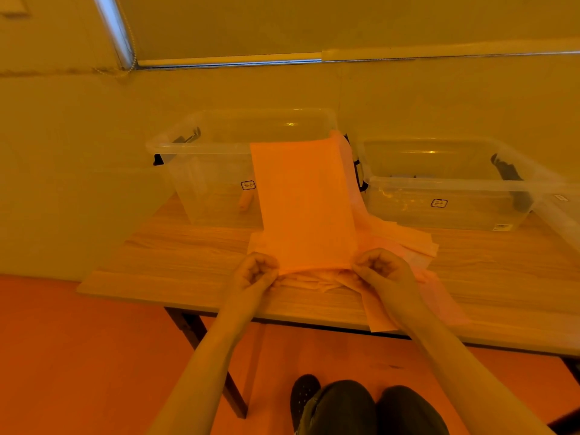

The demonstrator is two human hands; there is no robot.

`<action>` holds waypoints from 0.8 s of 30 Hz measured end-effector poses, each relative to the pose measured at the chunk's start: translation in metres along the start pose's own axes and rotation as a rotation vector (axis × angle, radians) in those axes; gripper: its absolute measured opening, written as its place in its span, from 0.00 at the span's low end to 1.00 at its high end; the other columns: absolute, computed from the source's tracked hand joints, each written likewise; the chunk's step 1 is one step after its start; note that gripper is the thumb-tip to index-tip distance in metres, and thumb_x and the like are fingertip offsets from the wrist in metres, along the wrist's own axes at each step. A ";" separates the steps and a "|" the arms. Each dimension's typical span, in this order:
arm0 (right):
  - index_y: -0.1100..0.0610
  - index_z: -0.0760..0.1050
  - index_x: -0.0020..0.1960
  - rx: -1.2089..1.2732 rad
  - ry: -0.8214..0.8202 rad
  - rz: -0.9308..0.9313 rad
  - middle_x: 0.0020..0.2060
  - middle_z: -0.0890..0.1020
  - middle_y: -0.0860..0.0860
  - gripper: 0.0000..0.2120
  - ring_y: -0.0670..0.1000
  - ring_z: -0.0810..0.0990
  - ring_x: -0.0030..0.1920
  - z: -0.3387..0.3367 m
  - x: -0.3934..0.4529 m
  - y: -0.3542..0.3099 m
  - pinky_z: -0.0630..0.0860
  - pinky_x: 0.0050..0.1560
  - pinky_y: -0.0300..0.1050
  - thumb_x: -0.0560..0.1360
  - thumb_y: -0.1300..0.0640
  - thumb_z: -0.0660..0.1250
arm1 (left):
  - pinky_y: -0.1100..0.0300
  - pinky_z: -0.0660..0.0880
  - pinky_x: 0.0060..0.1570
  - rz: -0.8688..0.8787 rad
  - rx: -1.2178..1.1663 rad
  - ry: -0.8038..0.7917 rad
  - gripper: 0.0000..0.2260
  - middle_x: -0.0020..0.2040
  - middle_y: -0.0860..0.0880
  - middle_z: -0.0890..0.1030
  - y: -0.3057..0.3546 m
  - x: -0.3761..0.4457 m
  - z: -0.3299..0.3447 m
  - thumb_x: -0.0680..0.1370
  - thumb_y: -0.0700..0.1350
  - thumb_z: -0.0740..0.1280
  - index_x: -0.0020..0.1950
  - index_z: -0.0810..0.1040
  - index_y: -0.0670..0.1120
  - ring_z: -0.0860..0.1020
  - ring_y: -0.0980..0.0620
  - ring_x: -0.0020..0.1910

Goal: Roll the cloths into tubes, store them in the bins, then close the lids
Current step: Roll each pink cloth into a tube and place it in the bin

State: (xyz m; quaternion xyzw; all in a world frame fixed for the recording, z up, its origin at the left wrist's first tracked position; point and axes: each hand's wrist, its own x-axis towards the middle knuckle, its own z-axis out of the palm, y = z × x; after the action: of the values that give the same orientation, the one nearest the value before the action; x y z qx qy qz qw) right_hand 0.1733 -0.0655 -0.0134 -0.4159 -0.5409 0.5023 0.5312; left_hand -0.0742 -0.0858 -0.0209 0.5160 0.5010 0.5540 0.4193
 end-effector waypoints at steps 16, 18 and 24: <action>0.59 0.83 0.47 -0.121 0.044 -0.003 0.41 0.86 0.51 0.05 0.47 0.84 0.45 0.000 -0.002 -0.004 0.78 0.44 0.36 0.75 0.60 0.68 | 0.57 0.76 0.48 -0.048 0.032 0.043 0.04 0.45 0.48 0.84 0.002 -0.003 0.002 0.77 0.41 0.68 0.47 0.83 0.48 0.81 0.51 0.46; 0.60 0.83 0.47 -0.113 0.046 -0.006 0.42 0.86 0.52 0.05 0.49 0.84 0.46 0.000 -0.002 -0.003 0.79 0.45 0.39 0.74 0.60 0.69 | 0.56 0.76 0.49 -0.052 0.045 0.045 0.04 0.45 0.47 0.84 0.001 -0.002 0.001 0.77 0.42 0.68 0.46 0.83 0.47 0.81 0.50 0.47; 0.61 0.83 0.45 -0.086 0.052 -0.024 0.40 0.86 0.52 0.03 0.48 0.84 0.42 0.003 0.001 -0.005 0.80 0.42 0.38 0.73 0.63 0.71 | 0.63 0.75 0.45 -0.058 -0.026 0.081 0.04 0.44 0.48 0.84 0.004 -0.004 0.002 0.76 0.41 0.68 0.46 0.83 0.47 0.81 0.54 0.45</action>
State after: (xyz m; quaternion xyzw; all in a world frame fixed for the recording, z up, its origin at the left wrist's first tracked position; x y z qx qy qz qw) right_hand 0.1704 -0.0659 -0.0084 -0.4446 -0.5529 0.4612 0.5328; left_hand -0.0712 -0.0897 -0.0178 0.4727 0.5252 0.5686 0.4213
